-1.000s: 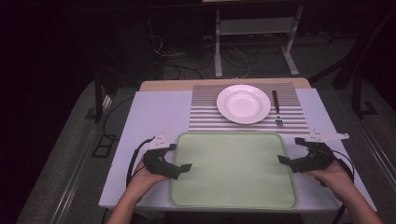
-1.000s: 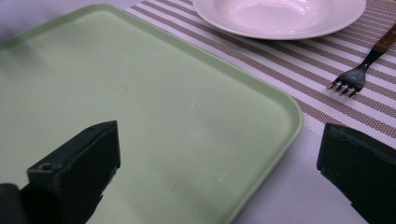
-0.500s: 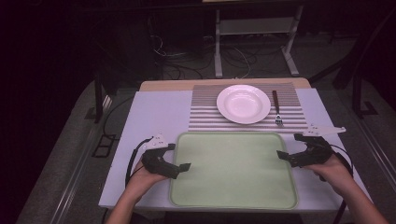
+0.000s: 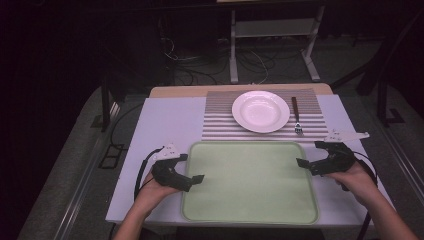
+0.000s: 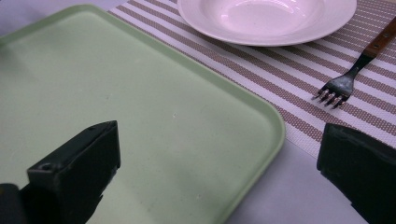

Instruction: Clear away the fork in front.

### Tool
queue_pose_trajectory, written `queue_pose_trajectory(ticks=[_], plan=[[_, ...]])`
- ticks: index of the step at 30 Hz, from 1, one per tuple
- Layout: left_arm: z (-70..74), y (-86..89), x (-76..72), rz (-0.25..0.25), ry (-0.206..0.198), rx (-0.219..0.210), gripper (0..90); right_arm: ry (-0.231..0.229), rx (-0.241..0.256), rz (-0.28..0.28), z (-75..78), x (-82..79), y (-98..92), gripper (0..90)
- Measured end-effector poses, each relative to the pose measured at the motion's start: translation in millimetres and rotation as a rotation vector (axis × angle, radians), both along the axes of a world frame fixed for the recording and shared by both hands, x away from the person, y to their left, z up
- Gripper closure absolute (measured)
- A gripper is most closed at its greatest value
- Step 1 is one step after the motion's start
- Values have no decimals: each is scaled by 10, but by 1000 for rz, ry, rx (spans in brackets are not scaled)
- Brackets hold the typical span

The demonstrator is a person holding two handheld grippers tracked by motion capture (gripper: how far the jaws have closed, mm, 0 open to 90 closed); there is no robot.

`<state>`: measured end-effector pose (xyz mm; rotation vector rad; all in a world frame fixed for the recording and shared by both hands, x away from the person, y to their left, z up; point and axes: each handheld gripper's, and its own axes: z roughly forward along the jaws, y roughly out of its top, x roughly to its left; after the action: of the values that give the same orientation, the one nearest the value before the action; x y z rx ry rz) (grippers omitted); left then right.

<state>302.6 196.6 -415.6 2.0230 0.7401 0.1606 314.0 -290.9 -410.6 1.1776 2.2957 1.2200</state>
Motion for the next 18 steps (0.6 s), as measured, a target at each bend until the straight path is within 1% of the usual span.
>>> queue_pose_trajectory(ticks=[7,17,18], plan=[[-4,-8,-1,-3,2,1,0,9,-10,-10,-4,63,-27,0],[-2,0,0,-2,2,-1,0,15,-6,-15,26,155,-50,0],[-4,-1,2,-2,2,-1,0,17,-14,-16,28,172,-46,0]])
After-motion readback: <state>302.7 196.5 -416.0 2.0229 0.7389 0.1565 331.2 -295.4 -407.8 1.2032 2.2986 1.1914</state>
